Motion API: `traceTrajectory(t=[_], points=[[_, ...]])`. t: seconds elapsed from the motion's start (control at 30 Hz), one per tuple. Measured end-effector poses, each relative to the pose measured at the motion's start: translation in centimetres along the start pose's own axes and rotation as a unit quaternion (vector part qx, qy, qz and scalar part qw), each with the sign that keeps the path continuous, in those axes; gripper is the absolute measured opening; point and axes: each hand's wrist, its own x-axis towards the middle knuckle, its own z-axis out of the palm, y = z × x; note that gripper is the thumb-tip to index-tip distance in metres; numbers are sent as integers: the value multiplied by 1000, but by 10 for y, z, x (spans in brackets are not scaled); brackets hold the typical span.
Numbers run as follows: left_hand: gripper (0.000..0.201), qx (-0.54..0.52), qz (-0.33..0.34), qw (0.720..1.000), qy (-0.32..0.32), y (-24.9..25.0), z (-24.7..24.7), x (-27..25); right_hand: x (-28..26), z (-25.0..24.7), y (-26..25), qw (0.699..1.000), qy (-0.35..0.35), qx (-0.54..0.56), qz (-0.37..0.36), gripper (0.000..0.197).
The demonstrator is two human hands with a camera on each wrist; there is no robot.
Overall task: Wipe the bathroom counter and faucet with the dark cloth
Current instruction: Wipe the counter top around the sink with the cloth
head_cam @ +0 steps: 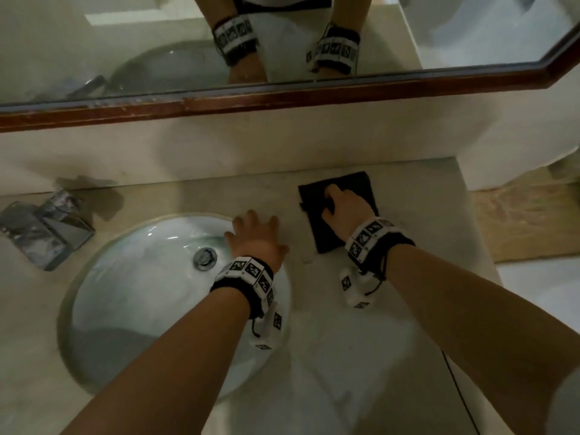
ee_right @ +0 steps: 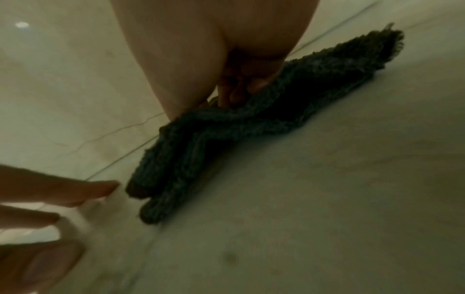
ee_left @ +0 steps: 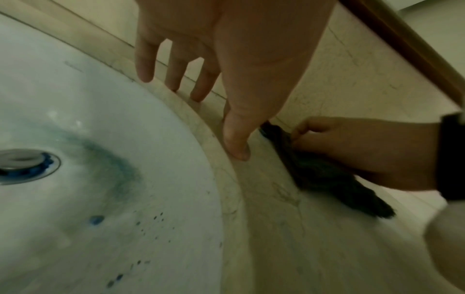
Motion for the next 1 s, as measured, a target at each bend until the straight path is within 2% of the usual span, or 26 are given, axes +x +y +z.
traceTrajectory(t=[0.17, 0.4, 0.57, 0.8, 1.0], points=[[67, 17, -28, 999, -13, 7, -4, 6, 29, 11, -34, 998, 9, 4, -67, 32], [70, 10, -58, 998, -23, 13, -10, 7, 34, 4, -20, 997, 10, -9, -75, 27], [70, 9, -78, 996, -36, 19, -16, 6, 31, -20, 40, 999, 13, 19, -41, 26], [69, 6, -94, 995, -31, 23, -16, 2, 18, -60, 150, 995, 52, 43, 75, 33], [71, -21, -100, 995, -17, 22, -9, 1, -1, -68, 195, 989, 79, 31, 120, 33]])
